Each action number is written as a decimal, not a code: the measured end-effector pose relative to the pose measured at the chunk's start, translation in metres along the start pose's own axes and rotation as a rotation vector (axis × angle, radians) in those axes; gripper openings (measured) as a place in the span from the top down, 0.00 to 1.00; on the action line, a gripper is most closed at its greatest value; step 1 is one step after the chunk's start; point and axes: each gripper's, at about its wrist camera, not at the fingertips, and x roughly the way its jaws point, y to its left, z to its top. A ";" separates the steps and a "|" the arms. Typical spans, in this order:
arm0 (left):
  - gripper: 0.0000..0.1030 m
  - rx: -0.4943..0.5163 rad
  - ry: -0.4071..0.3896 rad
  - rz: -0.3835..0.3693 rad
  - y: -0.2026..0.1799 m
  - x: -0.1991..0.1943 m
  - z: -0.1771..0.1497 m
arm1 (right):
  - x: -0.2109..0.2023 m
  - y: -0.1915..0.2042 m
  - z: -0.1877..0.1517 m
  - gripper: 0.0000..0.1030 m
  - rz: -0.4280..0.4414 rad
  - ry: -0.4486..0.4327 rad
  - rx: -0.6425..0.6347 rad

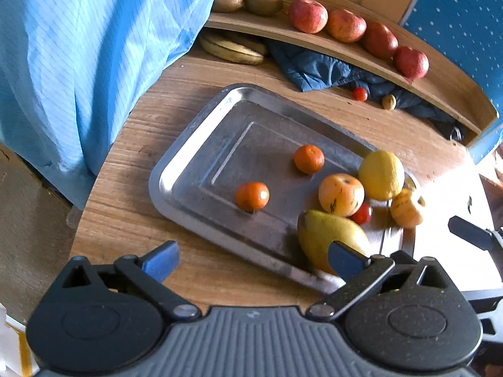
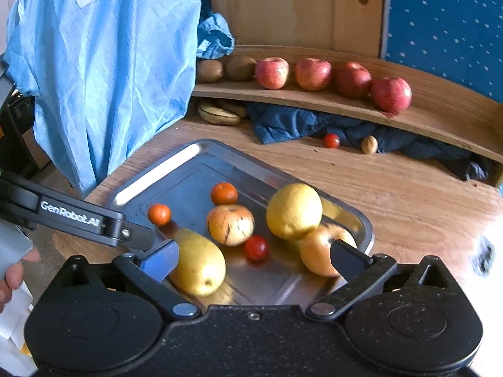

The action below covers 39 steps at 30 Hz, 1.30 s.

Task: Organize fruits
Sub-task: 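Open the left tool releasing the orange while the right tool releases the pear into the tray, then lift both open tools from the tray and move back toward the shelf fruits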

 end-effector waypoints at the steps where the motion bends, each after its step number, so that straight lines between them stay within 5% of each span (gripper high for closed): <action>1: 0.01 0.013 0.001 0.003 0.000 -0.001 -0.003 | -0.003 -0.001 -0.003 0.01 -0.003 0.004 0.005; 16: 0.00 0.244 0.121 0.070 -0.014 0.001 -0.036 | -0.022 -0.017 -0.047 0.01 -0.029 0.195 0.053; 39: 0.00 0.308 0.108 0.106 -0.032 0.005 0.011 | 0.010 -0.036 -0.012 0.01 0.002 0.182 0.077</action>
